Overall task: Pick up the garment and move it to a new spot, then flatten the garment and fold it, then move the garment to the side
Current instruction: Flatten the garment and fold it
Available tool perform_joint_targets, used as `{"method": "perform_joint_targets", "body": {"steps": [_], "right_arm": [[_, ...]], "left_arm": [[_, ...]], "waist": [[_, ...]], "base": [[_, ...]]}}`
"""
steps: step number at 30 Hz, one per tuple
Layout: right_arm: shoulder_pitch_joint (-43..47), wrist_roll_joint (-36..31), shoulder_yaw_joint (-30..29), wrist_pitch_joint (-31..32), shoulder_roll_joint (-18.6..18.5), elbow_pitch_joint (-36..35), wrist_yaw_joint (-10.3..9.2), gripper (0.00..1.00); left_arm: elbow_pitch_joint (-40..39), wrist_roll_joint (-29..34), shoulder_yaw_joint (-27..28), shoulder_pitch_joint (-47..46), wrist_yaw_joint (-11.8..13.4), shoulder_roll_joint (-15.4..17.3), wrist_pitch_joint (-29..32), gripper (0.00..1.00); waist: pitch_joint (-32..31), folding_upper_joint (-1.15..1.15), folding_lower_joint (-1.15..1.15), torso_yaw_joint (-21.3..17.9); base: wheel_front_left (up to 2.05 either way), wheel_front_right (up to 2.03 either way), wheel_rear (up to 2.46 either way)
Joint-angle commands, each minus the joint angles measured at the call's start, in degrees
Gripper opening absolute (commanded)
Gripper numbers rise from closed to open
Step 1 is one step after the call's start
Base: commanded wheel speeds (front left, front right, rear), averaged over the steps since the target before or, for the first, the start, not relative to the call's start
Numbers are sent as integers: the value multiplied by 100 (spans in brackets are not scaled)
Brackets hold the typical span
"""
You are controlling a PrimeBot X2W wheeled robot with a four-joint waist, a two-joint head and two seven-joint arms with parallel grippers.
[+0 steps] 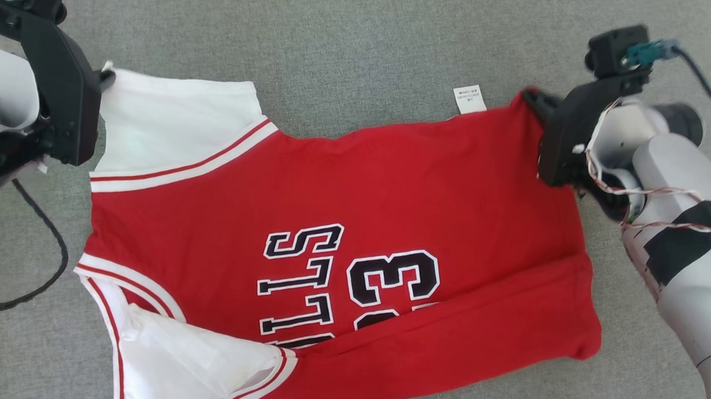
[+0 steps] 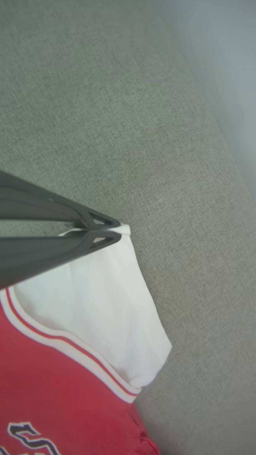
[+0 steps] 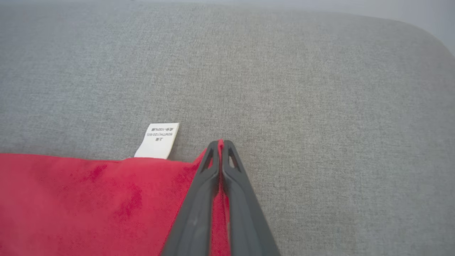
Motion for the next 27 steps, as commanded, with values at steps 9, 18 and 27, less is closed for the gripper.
{"method": "perform_joint_targets", "body": {"steps": [9, 18, 27], "right_arm": [[-9, 59, -234, -1171, -88, 49, -11, 0], [478, 241, -56, -2463, -478, -1, -11, 0], [1495, 829, 167, -3314, -1045, -530, -11, 0]], "left_arm": [[-251, 329, -205, -421, 8, 148, -1568, 0], [-466, -147, -458, -220, 9, 230, -2696, 0], [-1413, -690, -440, 937, 13, 725, -3802, 0]], "waist": [[-112, 0, 0, 156], [-385, 0, 0, 478], [-780, 0, 0, 792]], "base": [[0, 0, 0], [0, 0, 0], [0, 0, 0]]}}
